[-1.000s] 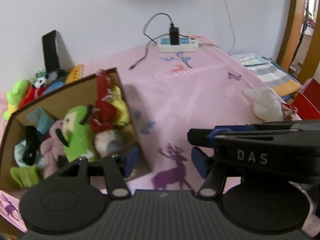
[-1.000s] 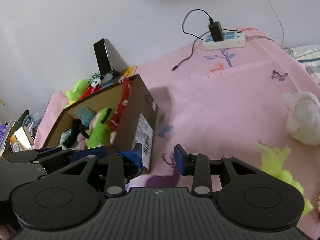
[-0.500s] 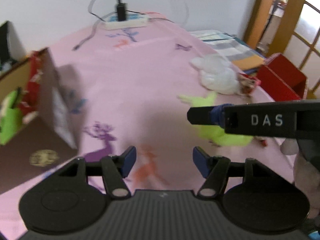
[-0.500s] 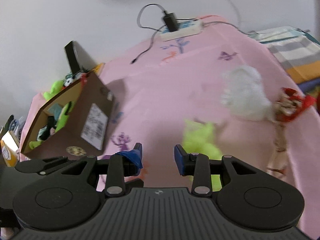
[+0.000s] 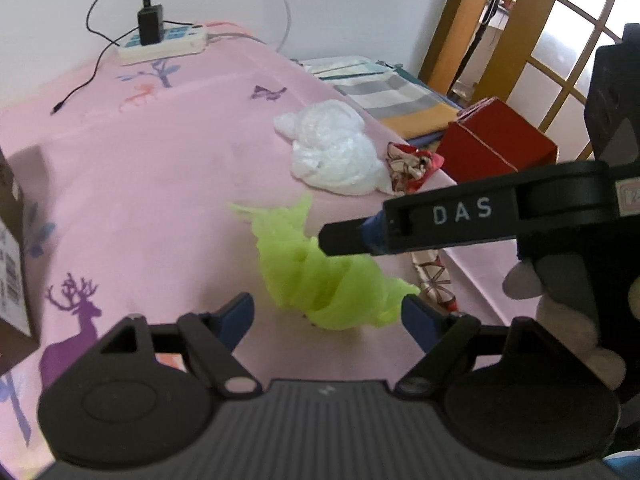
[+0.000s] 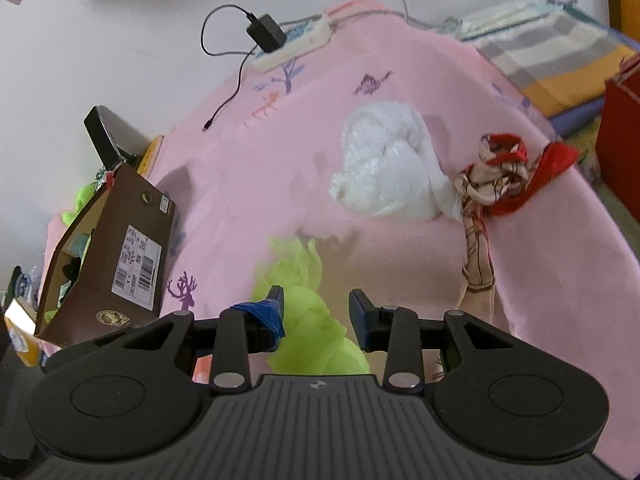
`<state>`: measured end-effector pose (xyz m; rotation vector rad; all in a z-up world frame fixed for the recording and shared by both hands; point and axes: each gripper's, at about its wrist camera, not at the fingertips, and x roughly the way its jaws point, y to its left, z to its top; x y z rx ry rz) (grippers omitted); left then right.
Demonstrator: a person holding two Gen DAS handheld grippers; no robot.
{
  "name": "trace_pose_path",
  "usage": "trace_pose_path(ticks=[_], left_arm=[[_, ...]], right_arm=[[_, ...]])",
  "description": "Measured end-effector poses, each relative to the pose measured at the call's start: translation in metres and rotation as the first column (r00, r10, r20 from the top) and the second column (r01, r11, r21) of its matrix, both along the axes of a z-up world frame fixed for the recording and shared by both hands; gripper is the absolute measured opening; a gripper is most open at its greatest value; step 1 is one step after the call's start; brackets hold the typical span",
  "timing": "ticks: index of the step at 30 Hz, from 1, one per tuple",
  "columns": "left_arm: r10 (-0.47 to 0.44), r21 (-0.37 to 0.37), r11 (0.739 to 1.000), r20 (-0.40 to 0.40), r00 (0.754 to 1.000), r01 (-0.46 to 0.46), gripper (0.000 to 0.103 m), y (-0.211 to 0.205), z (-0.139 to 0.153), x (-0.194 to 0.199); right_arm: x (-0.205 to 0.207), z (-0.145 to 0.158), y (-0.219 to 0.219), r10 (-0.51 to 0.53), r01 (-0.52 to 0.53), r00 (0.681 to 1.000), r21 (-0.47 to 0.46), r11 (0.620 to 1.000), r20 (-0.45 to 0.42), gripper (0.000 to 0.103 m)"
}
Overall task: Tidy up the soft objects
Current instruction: 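Move the open right gripper to the yellow-green mesh toy and grasp it, then carry the yellow-green mesh toy into the box and open the right gripper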
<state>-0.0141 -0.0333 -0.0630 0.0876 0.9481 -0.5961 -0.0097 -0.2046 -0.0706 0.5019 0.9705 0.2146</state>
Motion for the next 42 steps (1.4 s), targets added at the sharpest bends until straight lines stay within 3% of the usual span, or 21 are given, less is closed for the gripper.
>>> trace_pose_path(ticks=[6,11,26,34,38,42], left_arm=[[0.003,-0.004,1.000,-0.030,1.000,-0.003,0.083,-0.007,-0.010,0.006],[-0.004,-0.006,1.000,-0.034,0.999,0.004,0.074,-0.011,-0.014,0.003],[0.019,-0.068,0.997,-0.071,0.997,-0.024,0.072,0.010,-0.021,0.003],[0.057,-0.047,0.997,-0.009,0.998,-0.057,0.071,0.054,-0.005,-0.009],[0.105,-0.064,0.993,0.015,0.994,-0.104,0.071,0.085,0.010,-0.013],[0.129,-0.045,0.991,0.099,0.987,-0.125,0.071,0.110,0.031,-0.017]], right_arm=[[0.008,-0.009,-0.007,0.028,-0.021,0.998,0.105,0.994,-0.061,0.020],[0.012,-0.011,-0.013,0.040,-0.027,0.995,0.141,0.990,-0.088,0.021],[-0.003,-0.006,0.013,0.122,-0.113,0.988,0.101,0.988,-0.096,0.027],[-0.006,0.004,0.058,0.171,-0.160,0.983,0.138,0.977,-0.073,0.027],[-0.004,0.017,0.086,0.209,-0.204,0.978,0.133,0.970,-0.021,0.027],[0.000,0.039,0.114,0.242,-0.246,0.969,0.132,0.960,0.049,0.028]])
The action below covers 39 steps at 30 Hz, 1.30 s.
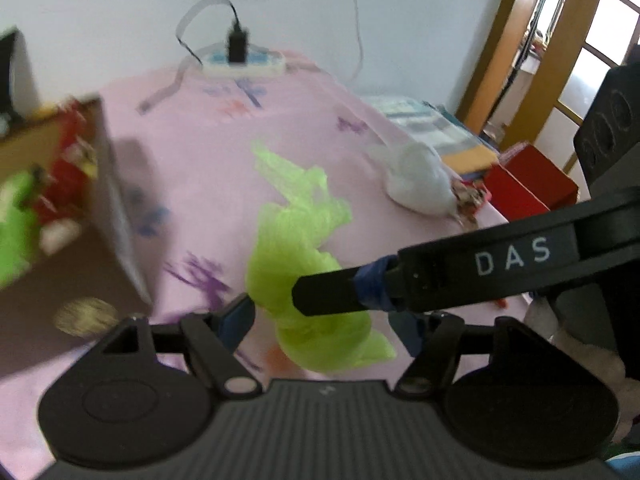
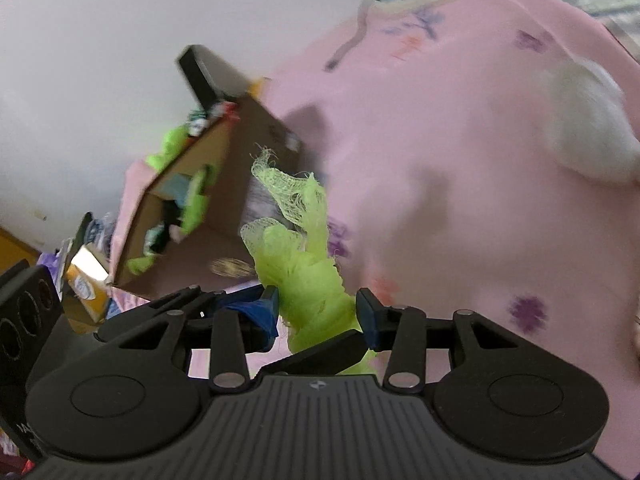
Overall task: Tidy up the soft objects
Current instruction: 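Carry the yellow-green mesh toy into the box and open the right gripper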
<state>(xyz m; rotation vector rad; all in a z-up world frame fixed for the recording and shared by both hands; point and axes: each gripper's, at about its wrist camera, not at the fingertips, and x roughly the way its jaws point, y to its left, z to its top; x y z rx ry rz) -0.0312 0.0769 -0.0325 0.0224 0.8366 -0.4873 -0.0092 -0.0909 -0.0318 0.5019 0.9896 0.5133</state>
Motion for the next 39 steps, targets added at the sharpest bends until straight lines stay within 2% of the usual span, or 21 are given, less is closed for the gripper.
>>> trace_pose_path(ticks=[10,14,21,25,29,33,39], left_arm=[[0.029,0.036,0.999,0.199,0.979,-0.037,0.071,0.067,0.058,0.011],[0.047,0.029,0.998,0.227,0.973,-0.055,0.071,0.097,0.070,0.026],[0.072,-0.001,0.997,0.194,0.978,-0.073,0.071,0.130,0.060,0.064],[0.066,0.022,0.997,0.176,0.982,-0.071,0.071,0.134,0.046,0.079],[0.076,0.061,0.994,0.146,0.986,-0.086,0.068,0.137,0.031,0.090],[0.079,0.062,0.994,0.097,0.992,-0.085,0.069,0.141,0.018,0.095],[0.104,0.061,0.992,0.091,0.990,-0.110,0.070,0.140,0.024,0.087]], right_arm=[[0.030,0.049,0.063,0.026,-0.035,0.984,0.050,0.998,0.174,0.028],[0.043,0.055,0.088,0.016,-0.028,0.975,0.052,0.998,0.220,0.028],[0.068,0.044,0.122,-0.029,0.027,0.974,0.008,1.000,0.225,0.028],[0.076,0.034,0.133,-0.056,0.067,0.975,-0.043,0.997,0.217,0.028],[0.079,0.030,0.133,-0.104,0.117,0.973,-0.053,0.992,0.208,0.028],[0.077,0.029,0.127,-0.128,0.141,0.972,-0.053,0.989,0.199,0.028],[0.069,0.029,0.118,-0.162,0.171,0.968,-0.034,0.985,0.190,0.028]])
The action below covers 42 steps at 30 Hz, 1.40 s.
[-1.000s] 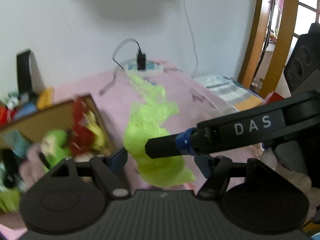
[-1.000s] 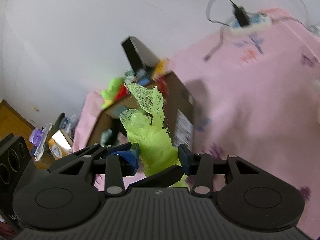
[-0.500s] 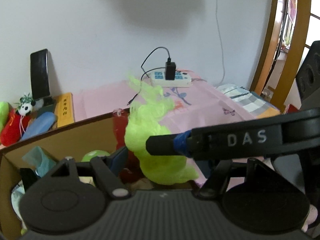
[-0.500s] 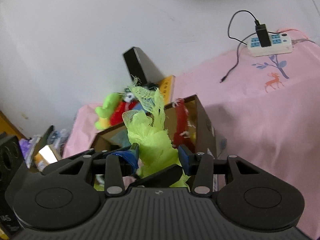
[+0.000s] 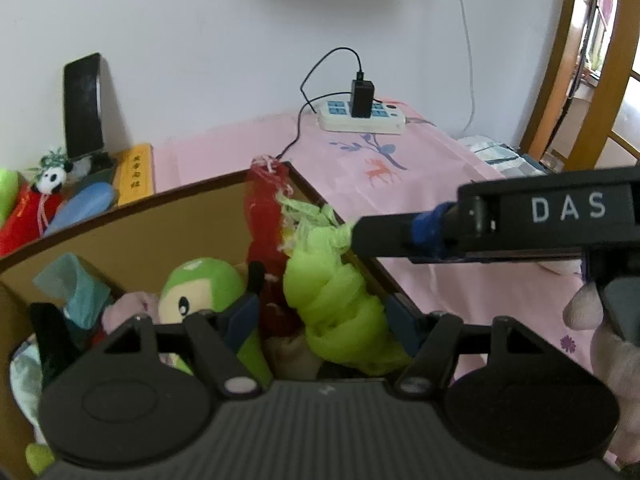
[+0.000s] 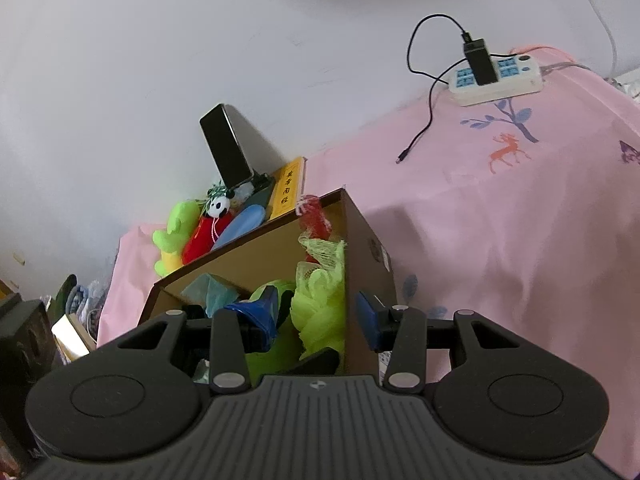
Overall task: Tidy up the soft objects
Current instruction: 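Carry the yellow-green mesh toy into the box and open the right gripper, then move the open right gripper back to the white fluffy plush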
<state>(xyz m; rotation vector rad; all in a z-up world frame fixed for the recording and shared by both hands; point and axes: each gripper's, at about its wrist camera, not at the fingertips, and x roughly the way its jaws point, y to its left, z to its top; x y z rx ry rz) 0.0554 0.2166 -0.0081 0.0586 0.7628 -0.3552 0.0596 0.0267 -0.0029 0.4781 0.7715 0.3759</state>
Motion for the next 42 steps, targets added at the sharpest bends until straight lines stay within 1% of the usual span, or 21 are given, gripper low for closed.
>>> trace_pose_path(ticks=[2,10,17,27,35,42], left_arm=[[0.015,0.011,1.000,0.006,1.000,-0.015,0.072,-0.003,0.004,-0.004],[0.083,0.074,0.994,0.013,0.997,-0.083,0.073,-0.011,0.015,-0.020],[0.128,0.134,0.982,0.020,0.992,-0.130,0.073,-0.020,0.024,-0.037],[0.150,0.161,0.975,0.038,0.988,-0.154,0.076,-0.039,0.034,-0.064],[0.170,0.170,0.971,-0.001,0.985,-0.168,0.076,-0.058,0.027,-0.070],[0.165,0.182,0.971,-0.026,0.986,-0.157,0.076,-0.084,0.021,-0.072]], right_arm=[[-0.004,0.001,-0.001,-0.003,0.003,1.000,-0.009,1.000,0.003,0.028],[-0.018,0.005,-0.001,0.013,-0.012,1.000,-0.056,0.998,0.026,0.028],[-0.033,0.008,-0.004,0.024,-0.020,0.999,-0.084,0.996,0.046,0.028],[-0.055,0.008,-0.018,0.028,-0.019,0.997,-0.121,0.992,0.067,0.028],[-0.061,0.001,-0.038,0.022,-0.016,0.999,-0.134,0.991,0.043,0.028],[-0.064,-0.004,-0.057,0.036,-0.032,0.999,-0.151,0.988,0.021,0.028]])
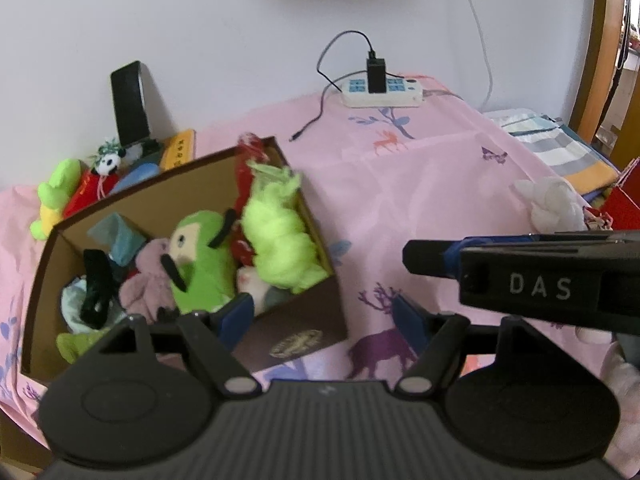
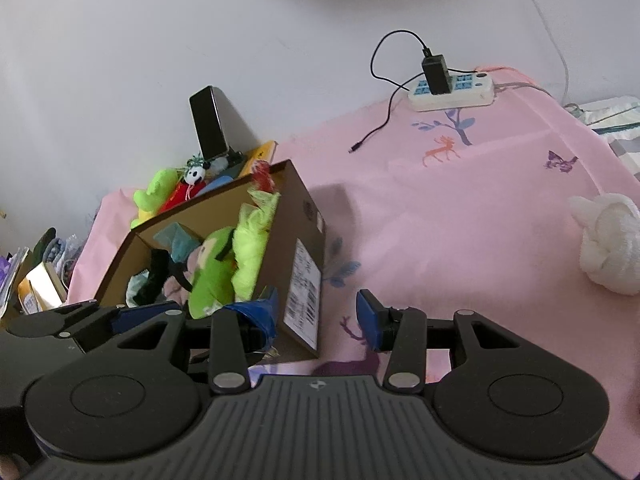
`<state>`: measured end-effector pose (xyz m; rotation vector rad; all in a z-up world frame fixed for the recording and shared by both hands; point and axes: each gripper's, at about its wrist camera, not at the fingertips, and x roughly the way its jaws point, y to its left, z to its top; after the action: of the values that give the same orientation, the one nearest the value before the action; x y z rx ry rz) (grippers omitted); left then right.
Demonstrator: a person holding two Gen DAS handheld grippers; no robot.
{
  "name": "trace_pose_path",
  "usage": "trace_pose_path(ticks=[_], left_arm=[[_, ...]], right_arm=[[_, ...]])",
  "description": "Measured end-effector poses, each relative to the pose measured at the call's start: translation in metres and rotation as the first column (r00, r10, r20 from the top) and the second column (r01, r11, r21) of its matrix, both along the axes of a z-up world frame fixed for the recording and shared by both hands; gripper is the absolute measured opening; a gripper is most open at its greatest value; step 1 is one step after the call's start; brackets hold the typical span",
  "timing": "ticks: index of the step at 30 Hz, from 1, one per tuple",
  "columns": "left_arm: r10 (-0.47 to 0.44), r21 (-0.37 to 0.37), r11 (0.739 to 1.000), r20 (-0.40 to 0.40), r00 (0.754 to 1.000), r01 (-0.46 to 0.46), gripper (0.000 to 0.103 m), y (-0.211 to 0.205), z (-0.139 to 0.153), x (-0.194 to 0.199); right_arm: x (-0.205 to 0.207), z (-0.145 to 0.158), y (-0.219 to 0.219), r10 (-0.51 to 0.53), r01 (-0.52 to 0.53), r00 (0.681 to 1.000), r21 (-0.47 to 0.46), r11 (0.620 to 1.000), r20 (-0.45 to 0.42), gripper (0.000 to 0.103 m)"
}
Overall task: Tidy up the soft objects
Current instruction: 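Move the open right gripper back to the white fluffy plush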
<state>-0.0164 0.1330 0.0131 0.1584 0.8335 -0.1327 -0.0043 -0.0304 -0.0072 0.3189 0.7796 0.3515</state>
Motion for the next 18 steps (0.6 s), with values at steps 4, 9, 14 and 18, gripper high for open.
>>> trace_pose_path(ticks=[4,9,14,18], left_arm=[[-0.024,-0.009,1.000,-0.027,0.999,0.024,0.076,-0.020,-0.006,-0.003],[-0.079,-0.021,0.997,-0.056,0.995,0.078,0.076,-0.051,-0.016,-0.005],[-0.152,-0.042,0.988,-0.072,0.986,0.149,0.076,-0.088,-0.025,-0.001],[-0.212,-0.095,0.974,-0.080,0.974,0.204,0.077,-0.113,-0.031,0.003]], right_arm=[[-0.004,-0.007,-0.018,-0.009,0.009,1.000,-0.023,1.000,-0.012,0.028],[-0.007,-0.021,-0.054,-0.058,0.058,0.997,-0.015,0.998,-0.056,0.028],[-0.010,-0.034,-0.093,-0.114,0.113,0.989,-0.014,0.993,-0.097,0.028],[-0.013,-0.041,-0.123,-0.157,0.156,0.980,-0.013,0.988,-0.120,0.028]])
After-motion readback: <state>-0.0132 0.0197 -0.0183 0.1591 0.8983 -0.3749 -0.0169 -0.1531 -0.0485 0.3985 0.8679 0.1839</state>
